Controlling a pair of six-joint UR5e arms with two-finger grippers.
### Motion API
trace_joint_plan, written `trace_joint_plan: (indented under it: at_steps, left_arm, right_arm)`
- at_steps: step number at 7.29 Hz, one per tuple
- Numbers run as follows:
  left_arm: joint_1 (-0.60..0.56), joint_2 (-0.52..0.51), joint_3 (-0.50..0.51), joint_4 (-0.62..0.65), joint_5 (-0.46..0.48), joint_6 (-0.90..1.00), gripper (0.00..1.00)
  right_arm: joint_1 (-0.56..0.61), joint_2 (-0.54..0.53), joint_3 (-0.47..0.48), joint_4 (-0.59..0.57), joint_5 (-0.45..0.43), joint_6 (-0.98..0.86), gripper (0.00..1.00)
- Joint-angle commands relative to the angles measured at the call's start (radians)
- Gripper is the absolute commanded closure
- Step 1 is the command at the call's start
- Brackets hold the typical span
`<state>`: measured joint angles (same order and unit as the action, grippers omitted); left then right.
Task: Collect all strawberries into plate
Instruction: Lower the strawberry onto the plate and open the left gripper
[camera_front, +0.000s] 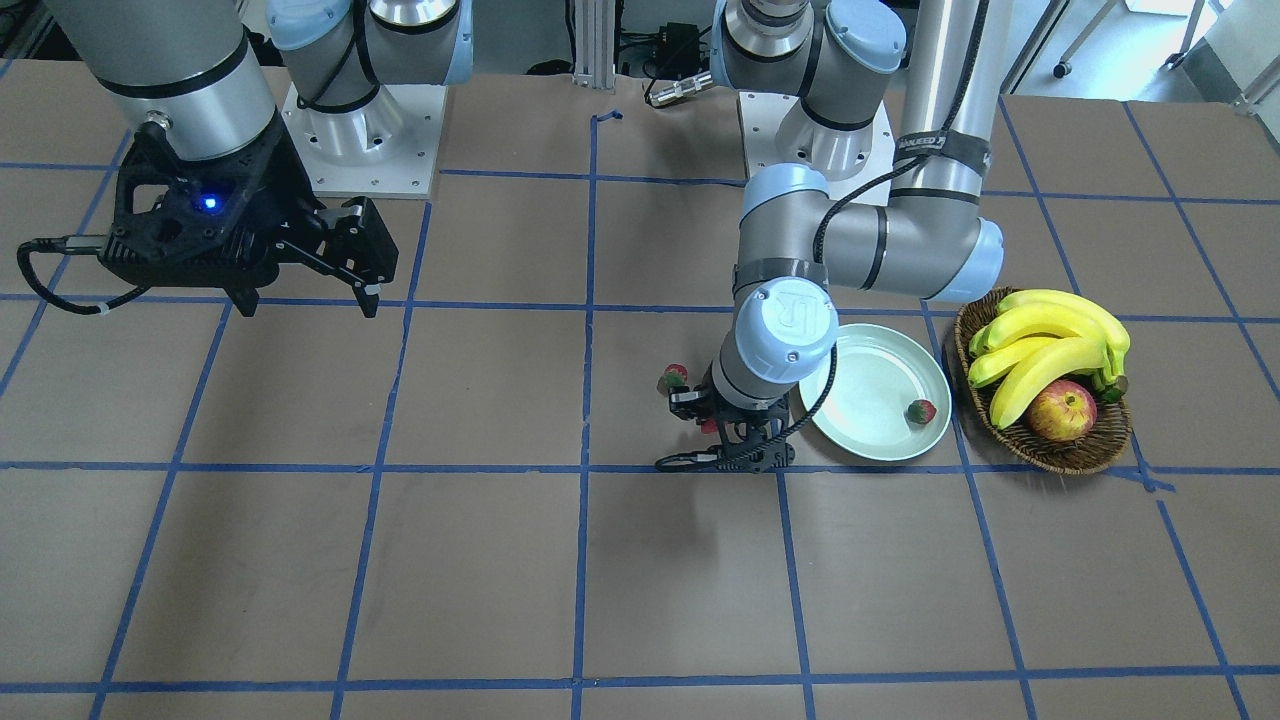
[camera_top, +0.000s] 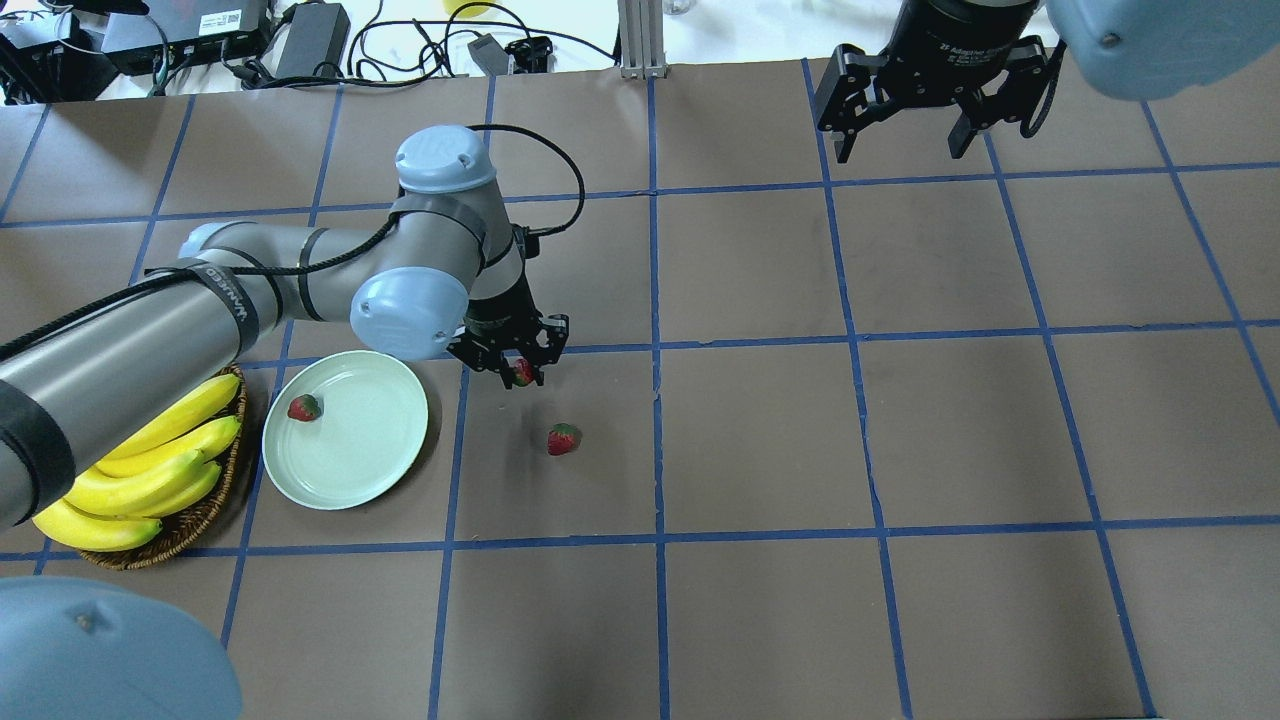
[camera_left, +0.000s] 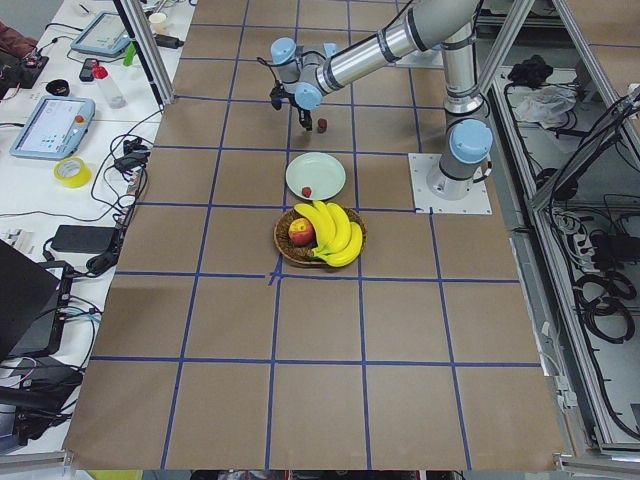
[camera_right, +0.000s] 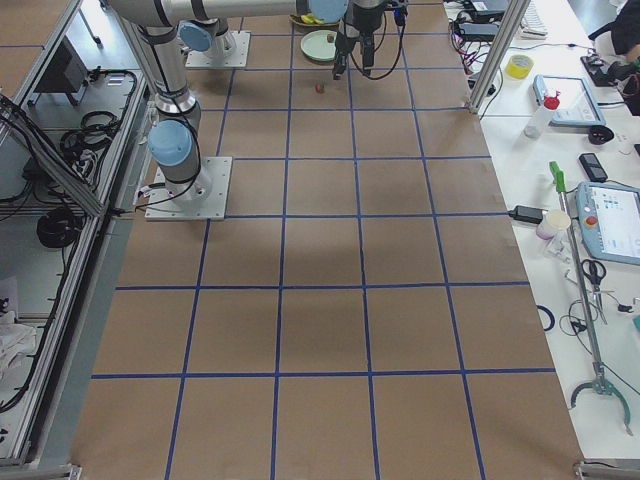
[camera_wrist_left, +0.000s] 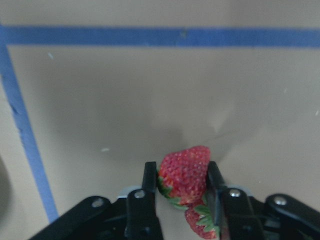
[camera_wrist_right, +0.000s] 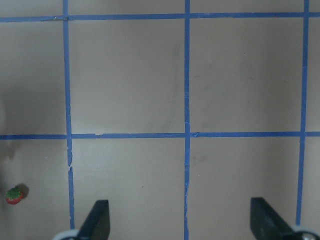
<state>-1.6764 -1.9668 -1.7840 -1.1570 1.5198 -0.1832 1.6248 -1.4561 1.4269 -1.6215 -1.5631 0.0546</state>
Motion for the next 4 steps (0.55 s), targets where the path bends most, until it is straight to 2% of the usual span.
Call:
trace_joint_plan:
  at_steps: [1, 2, 3, 4]
  left_arm:
    - [0.149, 0.043, 0.060, -0.109, 0.046, 0.154, 1.00]
    - [0.199, 0.064, 0.045, -0.142, 0.133, 0.213, 1.00]
    - [0.248, 0.068, 0.035, -0.186, 0.176, 0.231, 1.00]
    - [0.307, 0.068, 0.014, -0.208, 0.175, 0.229, 1.00]
  right_arm:
    - [0.000, -0.001, 0.000, 0.000, 0.000, 0.001, 0.00]
    - [0.003, -0.001, 0.000, 0.000, 0.000, 0.004, 0.00]
    - [0.001, -0.001, 0.000, 0.000, 0.000, 0.004, 0.00]
    - [0.001, -0.001, 0.000, 0.000, 0.000, 0.004, 0.00]
